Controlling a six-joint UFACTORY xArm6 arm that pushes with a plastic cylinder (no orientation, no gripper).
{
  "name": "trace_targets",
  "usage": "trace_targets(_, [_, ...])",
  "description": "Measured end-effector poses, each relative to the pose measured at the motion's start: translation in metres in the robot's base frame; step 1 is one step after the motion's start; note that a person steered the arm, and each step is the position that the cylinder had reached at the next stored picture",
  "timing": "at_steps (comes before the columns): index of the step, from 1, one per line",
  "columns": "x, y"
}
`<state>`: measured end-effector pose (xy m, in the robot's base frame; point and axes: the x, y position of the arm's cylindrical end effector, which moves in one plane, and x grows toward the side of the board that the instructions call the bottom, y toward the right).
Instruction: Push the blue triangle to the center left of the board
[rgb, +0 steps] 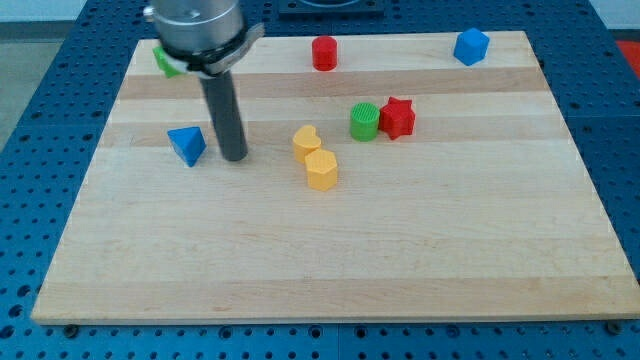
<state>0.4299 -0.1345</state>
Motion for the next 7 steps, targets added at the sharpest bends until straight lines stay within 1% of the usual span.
trace_targets(1, [0.015,-0.033])
trace_targets(2, [0.009,-0.075])
trace_targets(3, [0.005,-0.076])
trace_targets(4, [0.002,-0.039])
trace_targets(5, [-0.025,-0.022])
trace_targets(6, [-0.037,-0.03])
trace_targets(7, [-0.034,-0.049])
